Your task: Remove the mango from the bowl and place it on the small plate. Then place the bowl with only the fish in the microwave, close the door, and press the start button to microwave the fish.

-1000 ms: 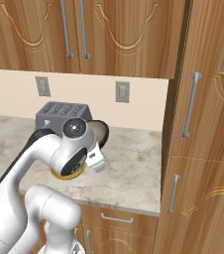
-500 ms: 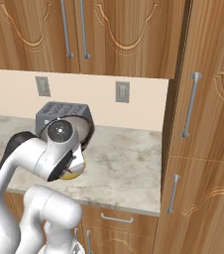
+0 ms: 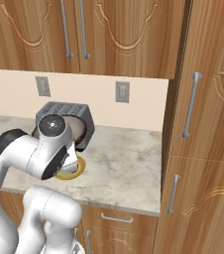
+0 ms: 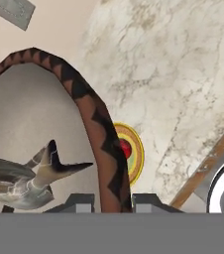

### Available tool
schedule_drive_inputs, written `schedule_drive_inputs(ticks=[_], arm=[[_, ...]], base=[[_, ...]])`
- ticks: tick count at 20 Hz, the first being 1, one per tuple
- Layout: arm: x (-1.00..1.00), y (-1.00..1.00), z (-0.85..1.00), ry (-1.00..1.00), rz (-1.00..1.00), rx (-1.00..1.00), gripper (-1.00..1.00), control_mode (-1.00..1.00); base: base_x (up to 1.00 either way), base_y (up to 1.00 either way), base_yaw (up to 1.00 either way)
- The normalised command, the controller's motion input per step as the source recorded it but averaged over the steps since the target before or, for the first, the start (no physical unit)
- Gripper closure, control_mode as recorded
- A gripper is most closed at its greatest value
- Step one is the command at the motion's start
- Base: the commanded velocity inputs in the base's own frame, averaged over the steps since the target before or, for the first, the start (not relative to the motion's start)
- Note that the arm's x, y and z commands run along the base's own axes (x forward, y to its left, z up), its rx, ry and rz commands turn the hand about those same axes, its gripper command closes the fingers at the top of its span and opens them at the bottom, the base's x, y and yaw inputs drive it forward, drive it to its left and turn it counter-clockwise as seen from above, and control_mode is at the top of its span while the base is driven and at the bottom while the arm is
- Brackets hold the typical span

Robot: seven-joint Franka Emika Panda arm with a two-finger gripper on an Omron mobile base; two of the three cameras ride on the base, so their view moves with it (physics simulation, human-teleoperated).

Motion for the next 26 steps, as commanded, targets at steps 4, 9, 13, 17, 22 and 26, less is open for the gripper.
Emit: schedule_drive_inputs(ticks=[4,9,13,17,22,26], arm=[[-0.21,-0.01,-0.02,-0.03,-0.01,0.00,1.00,1.00],[0.00,0.00,0.00,0.00,0.00,0.00,1.00,1.00],[0.00,0.00,0.00,0.00,0.00,0.00,1.00,1.00],[0.00,0.00,0.00,0.00,0.00,0.00,1.00,1.00],[0.00,0.00,0.00,0.00,0.00,0.00,1.00,1.00],[0.00,0.00,0.00,0.00,0.00,0.00,1.00,1.00]], base=[[-0.75,-0.03,-0.06],[-1.00,0.00,-0.03],[-0.94,0.14,0.00],[-0.97,0.14,0.00],[-0.72,0.16,0.03],[-0.46,-0.33,-0.29]])
